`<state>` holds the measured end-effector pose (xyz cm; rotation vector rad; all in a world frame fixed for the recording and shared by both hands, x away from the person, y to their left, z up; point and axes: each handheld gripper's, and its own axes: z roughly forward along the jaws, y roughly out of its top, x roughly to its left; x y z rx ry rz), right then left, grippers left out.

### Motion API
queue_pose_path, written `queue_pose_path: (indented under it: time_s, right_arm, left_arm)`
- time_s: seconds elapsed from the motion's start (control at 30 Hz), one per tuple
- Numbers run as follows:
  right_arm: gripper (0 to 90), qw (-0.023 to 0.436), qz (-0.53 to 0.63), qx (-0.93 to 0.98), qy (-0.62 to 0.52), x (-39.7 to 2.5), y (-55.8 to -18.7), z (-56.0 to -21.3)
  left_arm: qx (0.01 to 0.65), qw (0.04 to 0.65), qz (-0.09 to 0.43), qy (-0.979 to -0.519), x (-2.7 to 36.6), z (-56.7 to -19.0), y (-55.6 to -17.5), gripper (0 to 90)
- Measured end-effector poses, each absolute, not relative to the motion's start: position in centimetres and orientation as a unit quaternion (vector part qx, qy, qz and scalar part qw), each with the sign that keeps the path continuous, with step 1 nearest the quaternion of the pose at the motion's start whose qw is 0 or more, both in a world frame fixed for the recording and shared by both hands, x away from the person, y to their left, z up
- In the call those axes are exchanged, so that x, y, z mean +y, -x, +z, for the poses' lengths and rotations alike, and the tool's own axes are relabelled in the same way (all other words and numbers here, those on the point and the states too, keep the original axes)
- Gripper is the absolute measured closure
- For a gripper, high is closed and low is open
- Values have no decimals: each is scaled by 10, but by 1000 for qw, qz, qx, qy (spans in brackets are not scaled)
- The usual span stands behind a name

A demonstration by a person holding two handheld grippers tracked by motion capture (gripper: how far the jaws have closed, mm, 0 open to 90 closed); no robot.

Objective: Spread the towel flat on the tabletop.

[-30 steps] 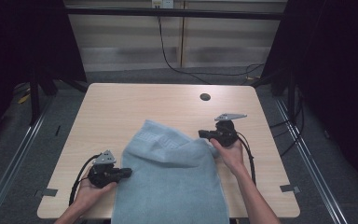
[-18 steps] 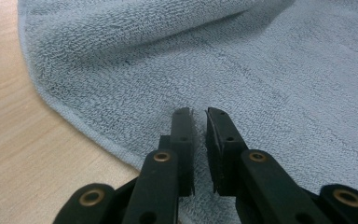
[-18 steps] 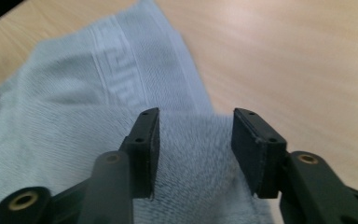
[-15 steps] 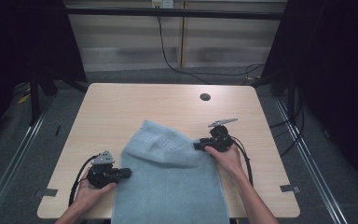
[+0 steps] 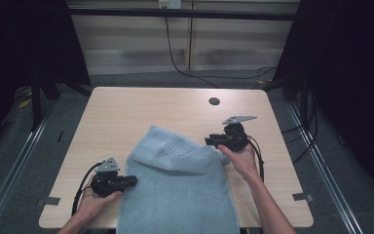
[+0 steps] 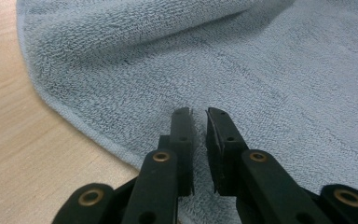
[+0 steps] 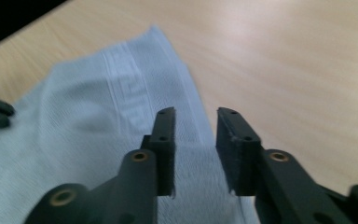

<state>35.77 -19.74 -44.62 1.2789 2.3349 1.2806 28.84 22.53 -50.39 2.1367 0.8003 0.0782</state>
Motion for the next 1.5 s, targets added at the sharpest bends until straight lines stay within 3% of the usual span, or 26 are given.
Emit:
queue_pose_path:
  time_s: [0.13,0.23,0.27,0.3,0.37,0.4,0.53,0.8,0.9,1.07,1.17,1.27,1.4,1.5]
  right_arm:
    - [520,77,404,792,-451,-198,-363,-476]
    - [478,76,381,800,-457,-194,-366,-487]
    - [492,74,378,802,-457,-193,-366,-490]
    - [562,73,374,806,-454,-192,-366,-492]
    - [801,75,363,821,-435,-187,-364,-497]
    - [858,82,362,824,-428,-185,-362,-496]
    - [876,111,379,815,-424,-183,-364,-482]
    - [875,169,495,757,-392,-197,-356,-411]
    - [869,163,473,772,-391,-202,-337,-419]
    - [865,143,399,800,-425,-226,-304,-466]
    - [838,126,372,798,-456,-235,-291,-486]
    - [738,128,330,815,-460,-235,-281,-495]
    - [620,142,354,800,-463,-245,-281,-479]
    - [581,147,384,785,-463,-251,-300,-470]
  left_arm:
    - [321,418,30,-850,225,-504,-289,810]
    - [321,419,27,-849,226,-504,-289,807]
    - [321,419,27,-849,226,-504,-289,807]
    - [321,419,27,-849,226,-504,-289,807]
    - [321,419,27,-849,226,-504,-289,807]
    - [321,419,26,-849,226,-504,-289,807]
    - [321,419,27,-849,226,-504,-289,807]
    - [319,417,31,-851,225,-504,-286,798]
    - [319,415,24,-852,225,-503,-282,797]
    - [312,412,0,-856,226,-501,-266,774]
    - [303,411,-19,-860,225,-500,-254,763]
    - [285,418,-19,-863,221,-495,-251,708]
    - [296,451,4,-842,219,-481,-278,682]
    - [323,459,21,-828,216,-478,-311,664]
